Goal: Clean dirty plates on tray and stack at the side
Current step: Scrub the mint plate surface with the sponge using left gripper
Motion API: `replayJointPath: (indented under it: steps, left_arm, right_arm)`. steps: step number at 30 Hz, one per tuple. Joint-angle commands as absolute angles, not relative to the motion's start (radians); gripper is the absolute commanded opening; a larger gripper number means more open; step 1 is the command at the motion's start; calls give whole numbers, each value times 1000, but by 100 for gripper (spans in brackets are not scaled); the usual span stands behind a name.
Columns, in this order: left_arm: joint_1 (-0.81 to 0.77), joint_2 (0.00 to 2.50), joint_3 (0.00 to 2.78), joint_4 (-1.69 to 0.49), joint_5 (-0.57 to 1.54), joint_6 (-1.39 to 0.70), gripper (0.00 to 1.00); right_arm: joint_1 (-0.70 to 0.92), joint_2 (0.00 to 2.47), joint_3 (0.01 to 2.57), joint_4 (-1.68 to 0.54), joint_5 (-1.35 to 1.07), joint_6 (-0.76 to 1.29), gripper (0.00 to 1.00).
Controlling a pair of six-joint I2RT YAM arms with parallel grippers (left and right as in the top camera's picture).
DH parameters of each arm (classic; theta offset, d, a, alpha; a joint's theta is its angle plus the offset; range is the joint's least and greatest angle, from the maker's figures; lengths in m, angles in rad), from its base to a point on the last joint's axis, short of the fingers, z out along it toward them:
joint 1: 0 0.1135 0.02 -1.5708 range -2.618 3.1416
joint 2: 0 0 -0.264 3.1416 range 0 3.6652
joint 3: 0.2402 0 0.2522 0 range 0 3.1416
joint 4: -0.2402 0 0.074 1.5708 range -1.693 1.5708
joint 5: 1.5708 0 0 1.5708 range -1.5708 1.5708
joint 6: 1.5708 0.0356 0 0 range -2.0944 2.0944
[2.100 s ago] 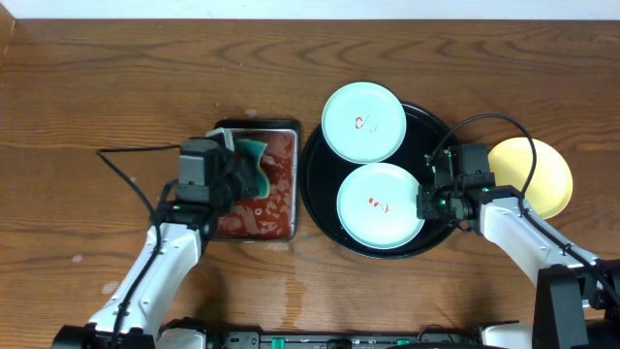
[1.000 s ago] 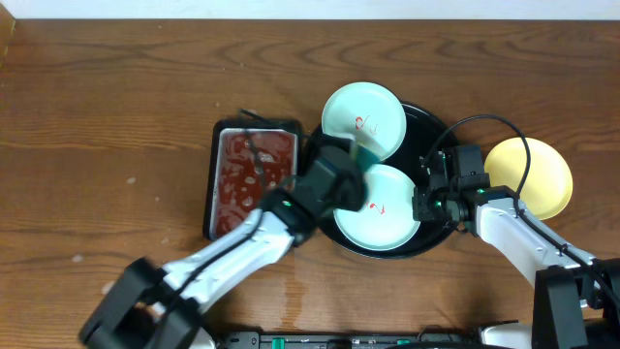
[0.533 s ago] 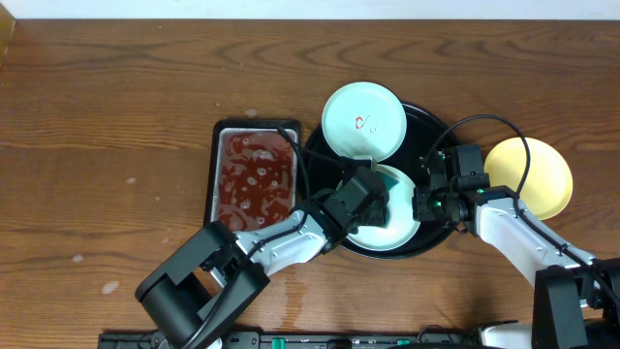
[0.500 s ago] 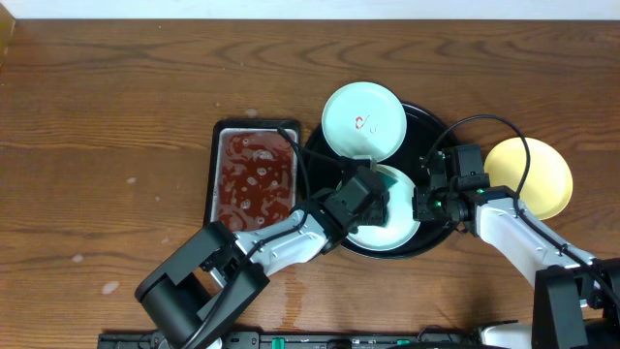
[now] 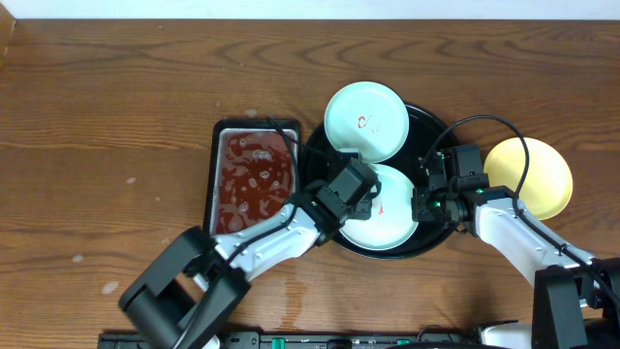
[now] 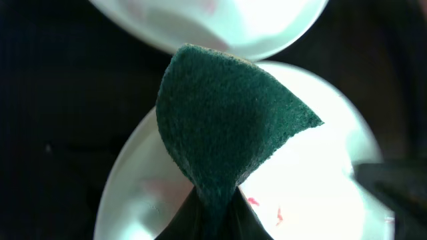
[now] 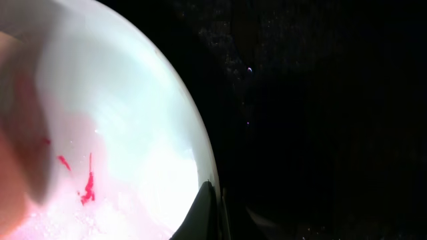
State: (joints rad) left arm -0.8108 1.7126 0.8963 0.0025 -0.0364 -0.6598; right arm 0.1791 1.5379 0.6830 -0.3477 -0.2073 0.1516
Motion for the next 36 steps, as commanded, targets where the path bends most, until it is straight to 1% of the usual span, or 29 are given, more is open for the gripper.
replayJointPath:
  steps: [1, 3, 10, 15, 19, 22, 23, 26, 28, 30, 31, 36]
  left_arm:
    - [-803, 1644, 896, 30, -29, -614, 7]
    - [-803, 1646, 896, 65, 17, -628, 7]
    - [-805, 1705, 896, 150, 22, -784, 8]
    - [-805, 1786, 896, 281, 131, -804, 7]
    - [-804, 1833, 896, 305, 142, -817, 8]
    - [-804, 1861, 896, 270, 135, -770, 7]
    - [-803, 1869, 896, 228, 101, -733, 7]
    - [-803, 1868, 896, 99, -26, -724, 8]
    - [-801, 1868, 896, 37, -70, -689, 8]
    - [-801, 1862, 896, 4, -93, -651, 6]
    - [-801, 1856, 896, -10, -107, -641, 7]
    - [-801, 1788, 896, -55, -170, -617, 7]
  right_arm:
    - [185, 1543, 678, -348, -184, 140, 1]
    - [185, 1543, 678, -348, -184, 140, 1]
    - [185, 1543, 678, -348, -184, 140, 1]
    - [185, 1543, 678, -348, -184, 140, 1]
    - [185, 1543, 678, -348, -184, 140, 1]
    - [185, 1543, 678, -348, -184, 140, 1]
    - [185, 1543, 678, -348, -183, 140, 1]
    - [185, 1543, 678, -348, -184, 140, 1]
    - [185, 1543, 678, -348, -184, 140, 1]
    - [185, 1543, 678, -348, -184, 140, 1]
    - [185, 1543, 678, -348, -184, 140, 1]
    - [185, 1543, 678, -348, -183, 140, 1]
